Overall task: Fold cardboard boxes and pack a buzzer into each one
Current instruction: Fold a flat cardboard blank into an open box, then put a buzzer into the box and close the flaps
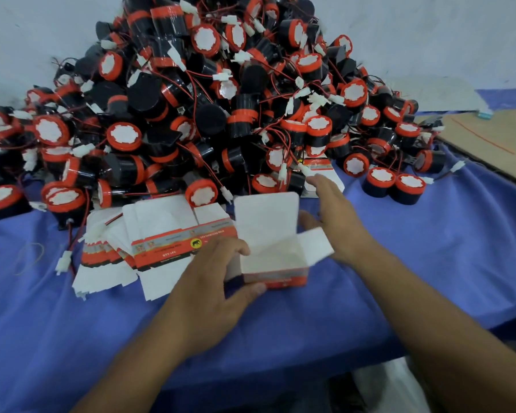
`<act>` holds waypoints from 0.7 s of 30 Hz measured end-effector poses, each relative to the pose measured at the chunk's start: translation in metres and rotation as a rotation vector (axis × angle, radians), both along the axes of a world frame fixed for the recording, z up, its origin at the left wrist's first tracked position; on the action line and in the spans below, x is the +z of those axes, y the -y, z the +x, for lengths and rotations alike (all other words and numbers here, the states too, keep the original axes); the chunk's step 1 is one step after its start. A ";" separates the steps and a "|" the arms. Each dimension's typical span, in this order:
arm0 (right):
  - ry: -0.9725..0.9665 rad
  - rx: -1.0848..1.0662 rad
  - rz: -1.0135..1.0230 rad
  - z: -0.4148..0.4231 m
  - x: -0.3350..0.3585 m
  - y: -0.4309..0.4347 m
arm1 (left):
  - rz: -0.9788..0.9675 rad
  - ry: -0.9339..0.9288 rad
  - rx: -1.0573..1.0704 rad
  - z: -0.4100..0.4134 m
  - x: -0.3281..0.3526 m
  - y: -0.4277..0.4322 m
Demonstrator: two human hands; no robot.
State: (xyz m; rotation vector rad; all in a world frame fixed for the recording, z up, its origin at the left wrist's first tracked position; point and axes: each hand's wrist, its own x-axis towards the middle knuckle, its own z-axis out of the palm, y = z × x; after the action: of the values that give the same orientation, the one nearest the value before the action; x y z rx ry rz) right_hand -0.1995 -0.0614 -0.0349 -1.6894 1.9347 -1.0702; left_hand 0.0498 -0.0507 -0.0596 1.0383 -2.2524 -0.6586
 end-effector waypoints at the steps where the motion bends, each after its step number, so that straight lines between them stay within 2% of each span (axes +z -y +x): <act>1: 0.021 0.027 0.004 0.001 0.001 0.006 | 0.030 0.002 -0.023 0.001 -0.001 -0.003; 4: -0.189 0.132 0.006 -0.004 -0.008 0.021 | 0.102 0.013 -0.058 0.002 -0.004 -0.007; 7: -0.336 0.100 0.045 -0.008 -0.010 0.029 | 0.172 -0.035 -0.039 0.000 -0.005 -0.006; 10: -0.359 0.015 0.067 -0.006 -0.016 0.036 | 0.164 -0.005 -0.056 -0.003 -0.008 -0.005; 13: -0.366 0.031 0.010 -0.003 -0.019 0.037 | 0.146 0.027 -0.071 -0.004 -0.009 -0.004; 17: -0.266 -0.003 -0.013 -0.007 -0.024 0.041 | 0.163 0.036 -0.067 -0.006 -0.012 -0.005; 21: -0.502 0.034 0.045 -0.008 -0.029 0.052 | 0.159 0.029 -0.072 -0.008 -0.012 -0.007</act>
State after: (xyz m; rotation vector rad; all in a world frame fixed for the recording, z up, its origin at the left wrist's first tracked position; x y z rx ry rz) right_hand -0.2074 -0.1138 -0.0636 -2.1065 2.1836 -0.6189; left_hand 0.0417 -0.0439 -0.0712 1.0509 -2.3011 -0.8704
